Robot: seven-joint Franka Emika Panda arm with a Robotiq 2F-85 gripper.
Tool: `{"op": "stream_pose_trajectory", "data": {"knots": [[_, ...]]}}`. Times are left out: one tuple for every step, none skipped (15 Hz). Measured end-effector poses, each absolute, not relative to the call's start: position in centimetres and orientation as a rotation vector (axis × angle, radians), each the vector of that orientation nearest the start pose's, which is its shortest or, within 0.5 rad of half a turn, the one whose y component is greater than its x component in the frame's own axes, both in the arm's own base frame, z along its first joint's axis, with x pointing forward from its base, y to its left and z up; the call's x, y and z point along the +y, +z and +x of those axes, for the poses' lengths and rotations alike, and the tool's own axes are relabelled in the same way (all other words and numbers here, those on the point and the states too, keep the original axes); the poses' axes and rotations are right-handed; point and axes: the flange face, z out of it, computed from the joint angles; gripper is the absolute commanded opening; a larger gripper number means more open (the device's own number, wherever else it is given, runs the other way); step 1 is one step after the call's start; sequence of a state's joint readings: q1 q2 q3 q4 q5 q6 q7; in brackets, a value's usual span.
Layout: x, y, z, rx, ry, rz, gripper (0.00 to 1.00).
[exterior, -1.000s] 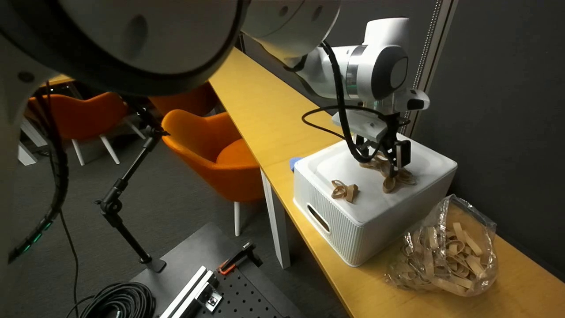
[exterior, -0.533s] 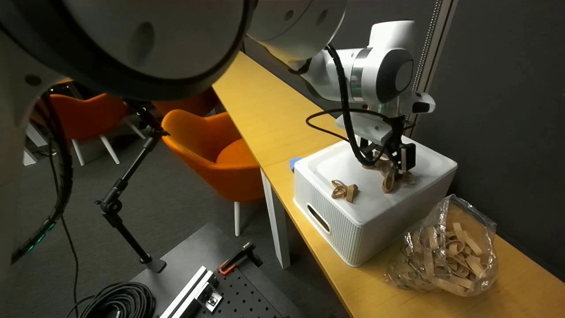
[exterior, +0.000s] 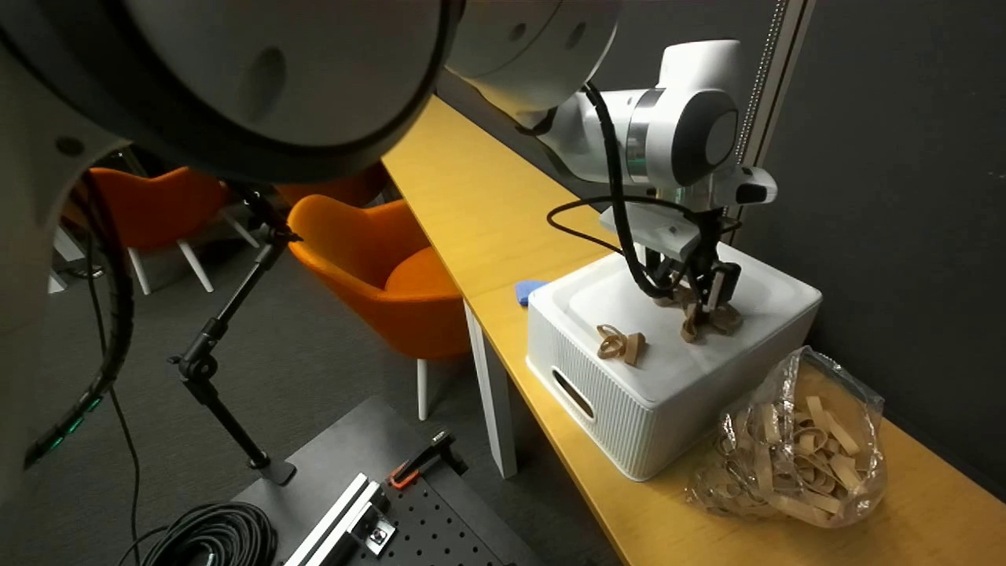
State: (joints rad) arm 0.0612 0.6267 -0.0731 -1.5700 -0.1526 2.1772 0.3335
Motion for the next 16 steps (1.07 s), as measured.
{"op": "stream_pose_trajectory", "data": {"knots": [[-0.7, 27.6, 69.8, 0.402, -0.016, -3.285, 0.27], [-0.7, 27.7, 69.9, 0.402, -0.019, -3.285, 0.21], [-0.7, 27.7, 69.9, 0.402, -0.02, -3.285, 0.12], [-0.7, 27.7, 69.9, 0.402, -0.02, -3.285, 0.06], [-0.7, 27.7, 69.9, 0.402, -0.021, -3.285, 0.0], [-0.7, 27.8, 69.9, 0.403, -0.021, -3.285, 0.0], [-0.7, 27.8, 69.9, 0.404, -0.022, -3.285, 0.0], [-0.8, 27.8, 69.9, 0.405, -0.022, -3.285, 0.02], [-0.8, 27.9, 69.9, 0.405, -0.022, -3.285, 0.02], [-0.8, 28.0, 69.9, 0.407, -0.021, -3.284, 0.02], [-0.8, 28.1, 69.9, 0.41, -0.021, -3.281, 0.02], [-0.7, 28.5, 69.9, 0.415, -0.024, -3.278, 0.02], [-0.8, 29.0, 69.9, 0.423, -0.026, -3.274, 0.02], [-0.9, 29.8, 69.9, 0.432, -0.033, -3.269, 0.02], [-1.0, 30.8, 69.8, 0.444, -0.043, -3.264, 0.02], [-1.4, 32.0, 69.8, 0.46, -0.056, -3.26, 0.02]]}}
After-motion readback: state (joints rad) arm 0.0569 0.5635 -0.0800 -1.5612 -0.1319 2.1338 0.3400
